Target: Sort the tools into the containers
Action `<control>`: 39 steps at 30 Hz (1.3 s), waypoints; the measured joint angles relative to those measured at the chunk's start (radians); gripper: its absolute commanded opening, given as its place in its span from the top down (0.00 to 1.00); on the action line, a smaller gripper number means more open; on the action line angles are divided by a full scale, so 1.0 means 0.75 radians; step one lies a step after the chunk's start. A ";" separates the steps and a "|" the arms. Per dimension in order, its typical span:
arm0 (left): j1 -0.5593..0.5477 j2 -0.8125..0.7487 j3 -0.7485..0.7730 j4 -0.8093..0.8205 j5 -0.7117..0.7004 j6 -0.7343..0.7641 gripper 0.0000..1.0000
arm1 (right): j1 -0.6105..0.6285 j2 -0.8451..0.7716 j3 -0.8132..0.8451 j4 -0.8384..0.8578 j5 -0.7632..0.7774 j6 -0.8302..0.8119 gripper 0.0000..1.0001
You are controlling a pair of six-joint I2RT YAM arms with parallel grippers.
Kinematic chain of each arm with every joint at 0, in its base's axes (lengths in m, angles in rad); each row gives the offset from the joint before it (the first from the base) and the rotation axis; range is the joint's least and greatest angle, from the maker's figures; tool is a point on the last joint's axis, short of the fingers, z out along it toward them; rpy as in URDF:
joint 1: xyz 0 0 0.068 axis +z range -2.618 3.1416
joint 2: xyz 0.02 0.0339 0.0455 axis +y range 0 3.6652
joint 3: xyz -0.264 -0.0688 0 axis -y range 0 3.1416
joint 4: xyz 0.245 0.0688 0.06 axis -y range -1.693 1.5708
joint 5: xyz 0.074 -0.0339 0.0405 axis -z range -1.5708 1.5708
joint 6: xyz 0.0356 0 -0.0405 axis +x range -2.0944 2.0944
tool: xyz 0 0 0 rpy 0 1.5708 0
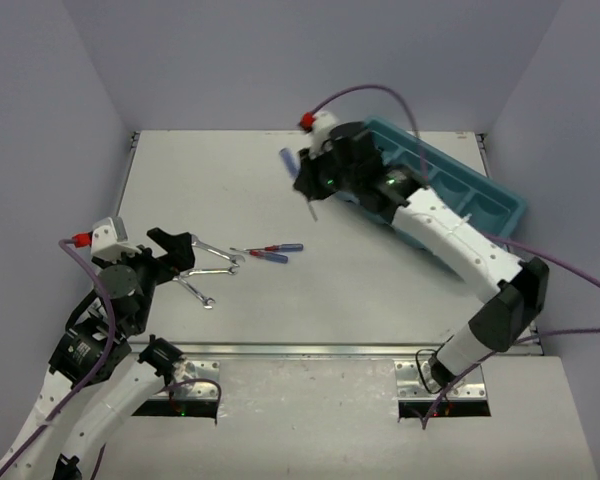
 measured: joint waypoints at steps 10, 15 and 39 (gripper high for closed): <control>0.000 -0.029 0.000 0.001 0.001 0.000 0.00 | -0.865 0.040 -0.155 -0.145 0.343 0.292 1.00; 0.000 -0.030 0.000 0.001 0.001 0.000 0.00 | -0.965 0.202 -0.136 -0.157 0.383 0.369 0.83; 0.000 0.009 0.000 0.001 0.000 0.000 0.00 | 0.015 0.331 -0.146 0.059 -0.141 -0.367 0.40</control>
